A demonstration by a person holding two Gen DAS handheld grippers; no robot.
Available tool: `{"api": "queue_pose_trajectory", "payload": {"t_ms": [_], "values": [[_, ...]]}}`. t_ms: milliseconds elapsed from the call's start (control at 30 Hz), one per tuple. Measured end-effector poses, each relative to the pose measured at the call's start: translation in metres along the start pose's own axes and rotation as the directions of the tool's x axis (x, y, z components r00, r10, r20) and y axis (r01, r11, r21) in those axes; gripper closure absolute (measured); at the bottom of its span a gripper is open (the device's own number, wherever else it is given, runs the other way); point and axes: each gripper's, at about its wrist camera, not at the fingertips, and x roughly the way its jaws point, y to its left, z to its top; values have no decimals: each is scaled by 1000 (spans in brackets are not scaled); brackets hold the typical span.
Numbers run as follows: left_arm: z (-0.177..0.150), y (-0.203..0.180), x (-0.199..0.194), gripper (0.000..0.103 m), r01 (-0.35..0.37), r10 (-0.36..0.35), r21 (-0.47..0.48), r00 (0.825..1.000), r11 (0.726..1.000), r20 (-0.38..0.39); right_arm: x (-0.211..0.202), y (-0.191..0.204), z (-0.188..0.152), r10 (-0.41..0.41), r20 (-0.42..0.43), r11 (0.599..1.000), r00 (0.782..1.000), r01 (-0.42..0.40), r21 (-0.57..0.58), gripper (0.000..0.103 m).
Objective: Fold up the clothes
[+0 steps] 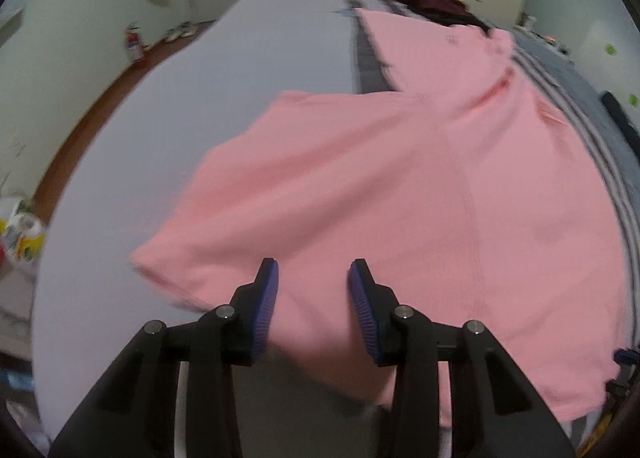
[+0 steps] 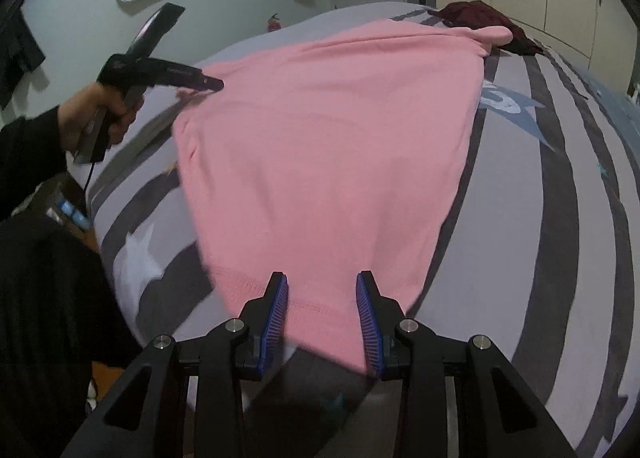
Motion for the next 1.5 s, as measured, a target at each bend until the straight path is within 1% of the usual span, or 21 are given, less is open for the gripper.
{"api": "queue_pose_trajectory", "payload": {"t_ms": [33,100,200,267,400,433,600,700,833,900,1000,1033,1100,1133,1167,1233,1333,1367,1400,1433,1500], "values": [[2,1,-1,67,-12,12,-11,1000,1000,4,-2,0,0,3,-3,1000,1000,-3,0,70],[-1,2,-17,67,3,-2,-21,999,1000,39,-6,-3,4,18,-11,1000,1000,-17,20,71],[-8,-17,-43,67,87,-90,40,992,995,84,-18,-5,15,44,38,997,998,-46,58,72],[-11,-32,-49,67,155,-160,71,984,985,76,-25,-3,33,23,96,998,995,-28,50,72],[-29,-53,-44,67,176,-178,139,984,975,3,-10,-3,73,2,156,997,988,-13,73,72],[-33,-50,-39,67,170,-169,134,985,976,-20,-5,-4,83,-3,171,997,985,-11,81,72],[-56,-18,-47,68,195,-192,76,980,978,-42,21,2,127,-8,242,996,970,-14,90,72],[-63,7,-55,68,145,-142,52,988,988,-58,40,8,142,14,257,997,966,-31,64,72],[-64,37,-73,68,107,-107,-40,994,993,18,68,17,137,46,213,996,976,-61,61,72],[-52,58,-76,68,83,-77,-97,995,992,65,79,19,127,55,182,996,982,-66,59,72],[-27,74,-54,68,53,-40,-149,995,987,93,91,21,111,52,138,997,989,-59,50,72],[-21,77,-45,68,37,-23,-149,996,988,91,89,22,108,52,141,997,989,-59,50,72],[-18,82,-28,68,-28,35,-130,998,991,50,87,22,105,58,139,997,989,-65,49,72],[-27,85,-33,68,-65,69,-126,997,990,26,87,22,103,60,136,997,989,-67,48,72],[-31,90,-29,68,-82,84,-134,996,988,11,87,22,101,62,133,997,989,-69,46,72],[-42,103,-32,66,-69,73,-177,997,982,17,87,22,99,66,127,997,990,-72,42,72],[-47,122,-34,65,-178,185,-220,983,959,13,87,20,97,74,126,996,989,-79,38,72],[-50,132,-37,65,-183,192,-261,981,948,8,87,20,97,75,125,996,989,-80,39,71],[-53,145,-40,65,-163,176,-320,984,933,11,87,19,97,75,124,996,989,-81,40,71],[-53,152,-44,65,-146,164,-351,986,925,24,87,18,98,75,123,996,990,-80,40,71],[-48,160,-56,65,-117,157,-377,985,919,77,86,19,98,73,123,996,990,-78,37,71]]}}
